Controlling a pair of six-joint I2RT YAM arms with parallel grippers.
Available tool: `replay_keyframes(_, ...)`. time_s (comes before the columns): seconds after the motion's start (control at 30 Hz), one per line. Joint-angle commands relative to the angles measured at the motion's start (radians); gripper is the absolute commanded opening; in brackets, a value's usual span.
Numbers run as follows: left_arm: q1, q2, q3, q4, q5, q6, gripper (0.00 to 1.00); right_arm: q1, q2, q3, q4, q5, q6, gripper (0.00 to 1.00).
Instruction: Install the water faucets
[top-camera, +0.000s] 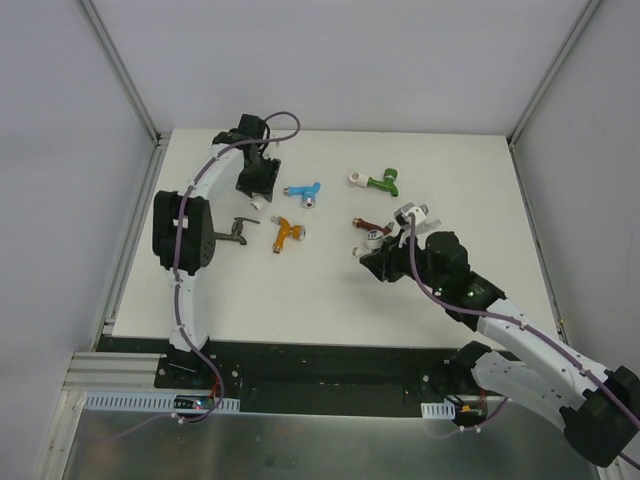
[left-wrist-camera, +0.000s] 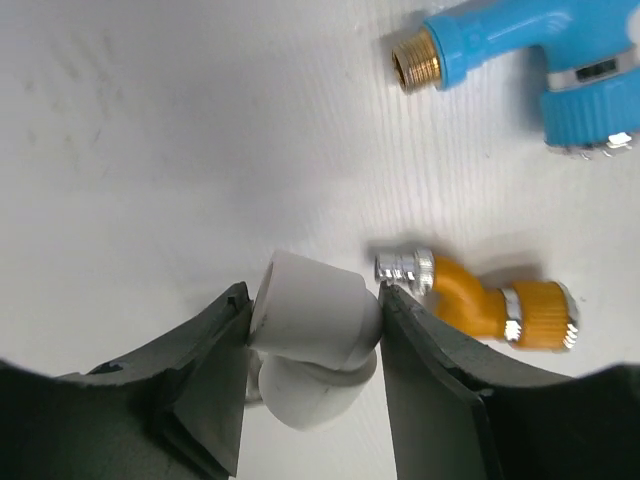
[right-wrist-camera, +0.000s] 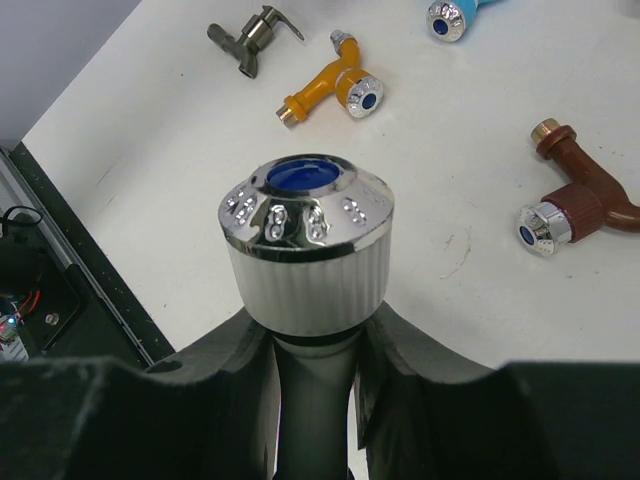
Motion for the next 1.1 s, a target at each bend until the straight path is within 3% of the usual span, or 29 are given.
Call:
replay_keyframes(0.0,-0.010,-0.291,-0.121,-0.024,-0.058,-0.244,0.24,-0.002,-0.040,0.005,0.047,-0.020,0.014,0.00)
replay_keyframes(0.13,-0.047,-0.463,-0.347,-0.024,-0.127,-0.400,0.28,-0.002,-0.052,-0.003,0.044,-0.056,0.042,0.00)
replay_keyframes(0.27,-0.153,-0.609,-0.591,-0.024,-0.249,-0.523,0.34,0.001,-0.072,-0.021,0.037,-0.076,0.079,0.00)
replay_keyframes(0.43,-0.271,-0.706,-0.807,-0.009,-0.299,-0.738,0.41,0.001,-0.083,-0.036,0.033,-0.092,0.106,0.00)
replay_keyframes(0.73,-0.320,-0.712,-1.008,0.125,-0.340,-0.985,0.45,0.001,-0.104,-0.044,0.014,-0.124,0.125,0.00)
replay_keyframes(0.93,-0.320,-0.640,-1.033,0.209,-0.368,-1.071,0.48,0.001,-0.118,-0.053,0.005,-0.099,0.113,0.00)
replay_keyframes(0.97,-0.320,-0.632,-1.032,0.217,-0.353,-1.081,0.49,0.001,-0.118,-0.052,0.002,-0.098,0.108,0.00)
replay_keyframes(1.07,-0.320,-0.644,-1.051,0.220,-0.317,-1.129,0.69,0.001,-0.123,-0.050,-0.009,-0.093,0.107,0.00)
